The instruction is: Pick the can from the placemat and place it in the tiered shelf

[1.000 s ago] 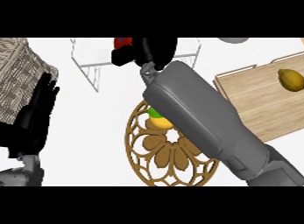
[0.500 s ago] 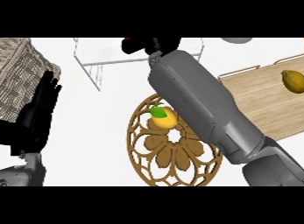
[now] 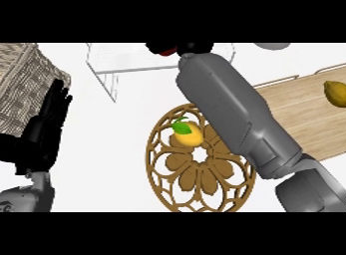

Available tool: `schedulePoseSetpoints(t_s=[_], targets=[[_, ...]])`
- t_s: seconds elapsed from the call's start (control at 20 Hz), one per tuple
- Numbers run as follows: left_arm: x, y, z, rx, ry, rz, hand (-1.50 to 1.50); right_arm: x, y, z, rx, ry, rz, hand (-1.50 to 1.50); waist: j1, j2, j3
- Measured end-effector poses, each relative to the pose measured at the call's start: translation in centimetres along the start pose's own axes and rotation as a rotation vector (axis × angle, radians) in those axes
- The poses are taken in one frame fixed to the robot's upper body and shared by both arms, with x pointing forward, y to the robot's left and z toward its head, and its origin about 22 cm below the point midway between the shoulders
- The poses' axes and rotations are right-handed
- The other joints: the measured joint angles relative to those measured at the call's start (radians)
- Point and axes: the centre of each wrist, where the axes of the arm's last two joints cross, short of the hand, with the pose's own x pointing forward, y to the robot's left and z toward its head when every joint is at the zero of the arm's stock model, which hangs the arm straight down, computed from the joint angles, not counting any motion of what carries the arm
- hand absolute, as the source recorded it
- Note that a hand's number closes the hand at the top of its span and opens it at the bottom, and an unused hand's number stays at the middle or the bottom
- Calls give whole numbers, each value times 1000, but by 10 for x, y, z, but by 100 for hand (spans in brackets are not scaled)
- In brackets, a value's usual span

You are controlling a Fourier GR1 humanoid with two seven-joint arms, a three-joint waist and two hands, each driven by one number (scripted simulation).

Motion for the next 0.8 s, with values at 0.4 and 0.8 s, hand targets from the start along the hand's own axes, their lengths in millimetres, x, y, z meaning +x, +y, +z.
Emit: schedulePoseSetpoints(t_s=[0.4,0.8], targets=[[0,-5,2,-1,-3,-3,0,8,-5,-7,8,-56,-117,-150,0,-1,0],[-10,11,8,33,20,-6,0,22,-25,-18,-80,-58,-266,-150,-34,-11,0]])
